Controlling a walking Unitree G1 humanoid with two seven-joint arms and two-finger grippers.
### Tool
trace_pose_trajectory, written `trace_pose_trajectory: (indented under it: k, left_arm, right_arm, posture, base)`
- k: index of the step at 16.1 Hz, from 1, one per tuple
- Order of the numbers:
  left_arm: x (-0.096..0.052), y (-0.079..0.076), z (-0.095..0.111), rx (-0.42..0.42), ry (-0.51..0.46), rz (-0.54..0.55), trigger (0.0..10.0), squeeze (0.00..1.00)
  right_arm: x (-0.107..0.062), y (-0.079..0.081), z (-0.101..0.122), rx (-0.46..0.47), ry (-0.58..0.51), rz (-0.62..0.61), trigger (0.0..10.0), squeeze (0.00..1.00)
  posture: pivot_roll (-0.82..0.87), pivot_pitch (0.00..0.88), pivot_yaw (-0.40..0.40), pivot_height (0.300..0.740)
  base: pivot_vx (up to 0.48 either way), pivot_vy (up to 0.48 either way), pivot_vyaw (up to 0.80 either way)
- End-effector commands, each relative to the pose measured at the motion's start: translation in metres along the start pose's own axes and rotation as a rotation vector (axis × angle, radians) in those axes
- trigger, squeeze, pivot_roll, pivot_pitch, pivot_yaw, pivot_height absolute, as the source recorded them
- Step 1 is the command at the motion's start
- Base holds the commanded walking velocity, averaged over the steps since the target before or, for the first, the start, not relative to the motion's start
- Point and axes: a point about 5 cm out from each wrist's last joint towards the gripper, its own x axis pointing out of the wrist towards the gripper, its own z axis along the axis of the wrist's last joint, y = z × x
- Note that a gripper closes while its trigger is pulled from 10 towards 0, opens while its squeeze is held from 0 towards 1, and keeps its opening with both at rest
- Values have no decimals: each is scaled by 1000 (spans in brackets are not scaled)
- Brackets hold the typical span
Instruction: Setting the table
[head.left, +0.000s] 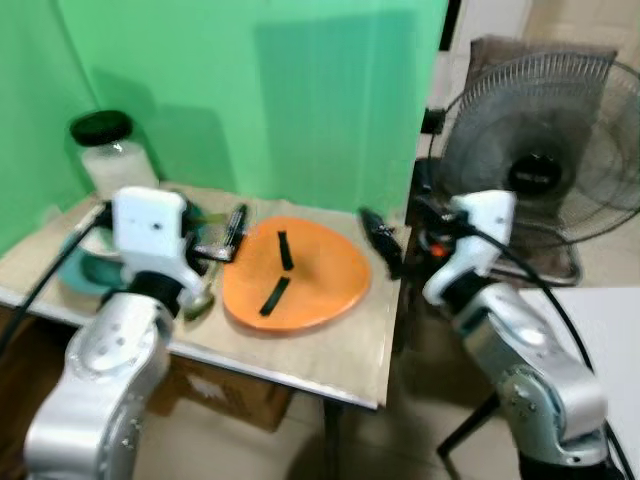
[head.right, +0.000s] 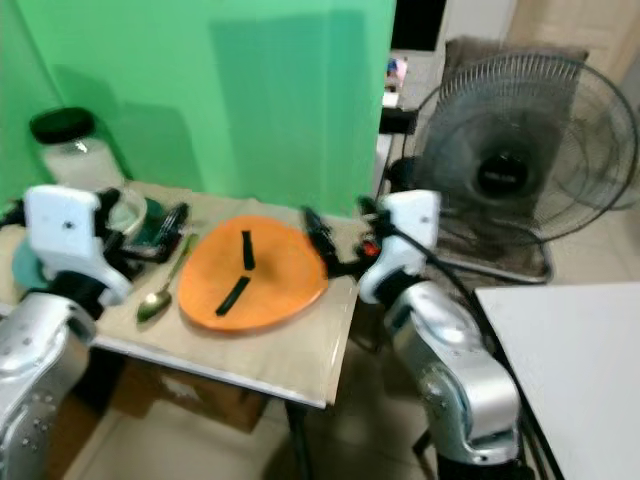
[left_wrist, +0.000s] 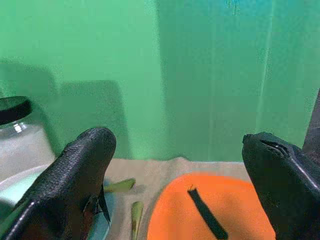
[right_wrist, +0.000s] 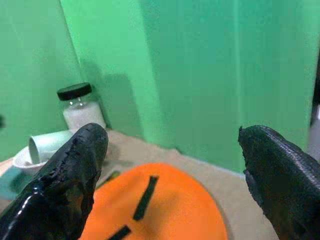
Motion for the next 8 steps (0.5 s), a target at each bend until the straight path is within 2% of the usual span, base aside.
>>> trace_pose_trajectory:
  k: [1,3,4,6,7,8]
  left_arm:
    - [2,-6,0,-7,-1,-31,10000,0]
    - [2,-7,-1,-7,3,-36,10000,0]
    - [3,-7,-4,-13,14,-49,10000,0]
    - [4,-6,-12,21,73,-100,10000,0]
    - [3,-4,-21,75,135,-190,10000,0]
    - [3,-3,-24,95,154,-218,10000,0]
  right_arm:
    - [-2,-9,2,-6,4,-25,10000,1000]
    - [-1,-10,0,-4,23,-7,10000,1000]
    - [1,-10,-3,-5,56,14,10000,1000]
    - [5,-10,-7,-6,96,45,10000,1000]
    - [10,-11,-11,25,152,63,10000,1000]
    - [12,-12,-13,34,172,69,10000,1000]
  posture:
    - [-57,2,40,740]
    - [-58,1,39,740]
    - [-58,0,39,740]
    - [-57,0,38,740]
    - [-55,0,33,740]
    - [-55,0,32,740]
  base:
    - [292,0,0]
    - [287,0,0]
    - [0,0,0]
    - [0,0,0]
    - [0,0,0]
    - [0,0,0]
